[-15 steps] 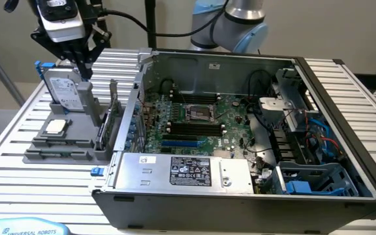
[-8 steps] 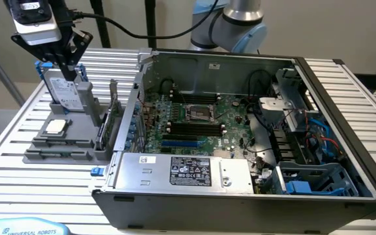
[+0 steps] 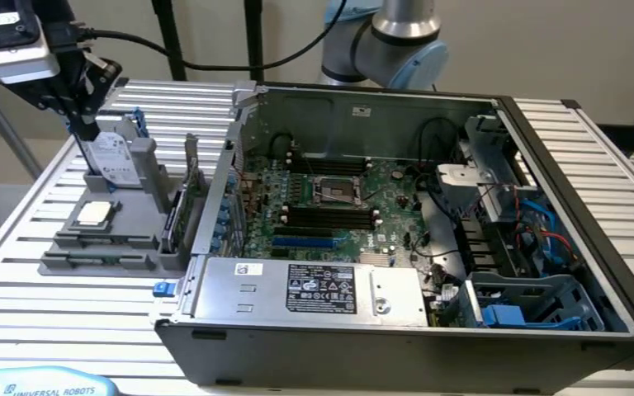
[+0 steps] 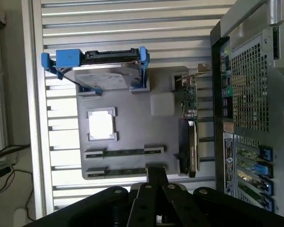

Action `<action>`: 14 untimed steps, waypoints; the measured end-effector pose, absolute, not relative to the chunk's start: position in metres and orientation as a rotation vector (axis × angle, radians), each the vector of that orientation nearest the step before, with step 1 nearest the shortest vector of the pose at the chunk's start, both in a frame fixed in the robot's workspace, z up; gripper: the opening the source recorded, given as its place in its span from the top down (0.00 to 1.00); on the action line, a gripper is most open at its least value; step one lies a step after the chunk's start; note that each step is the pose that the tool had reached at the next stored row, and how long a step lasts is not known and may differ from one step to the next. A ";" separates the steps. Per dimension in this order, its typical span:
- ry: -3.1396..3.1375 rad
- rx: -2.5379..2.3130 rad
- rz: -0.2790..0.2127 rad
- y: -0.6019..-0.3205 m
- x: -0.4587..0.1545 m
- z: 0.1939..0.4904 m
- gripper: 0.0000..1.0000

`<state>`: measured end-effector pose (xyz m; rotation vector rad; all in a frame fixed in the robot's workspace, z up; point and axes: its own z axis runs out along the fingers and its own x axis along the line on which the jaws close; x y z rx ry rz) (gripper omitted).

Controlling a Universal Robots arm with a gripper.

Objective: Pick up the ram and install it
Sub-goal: 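Reach for the ram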

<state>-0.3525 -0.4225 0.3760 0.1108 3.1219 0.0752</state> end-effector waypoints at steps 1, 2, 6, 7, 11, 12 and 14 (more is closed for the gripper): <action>3.122 0.111 0.075 -0.423 -0.357 0.375 0.89; 3.123 0.111 0.075 -0.423 -0.362 0.374 0.89; 3.123 0.111 0.075 -0.423 -0.380 0.368 0.89; 3.123 0.111 0.075 -0.423 -0.384 0.367 0.89; 3.124 0.111 0.075 -0.423 -0.401 0.363 0.89; 3.124 0.111 0.075 -0.423 -0.402 0.362 0.89; 3.124 0.111 0.075 -0.423 -0.402 0.362 0.89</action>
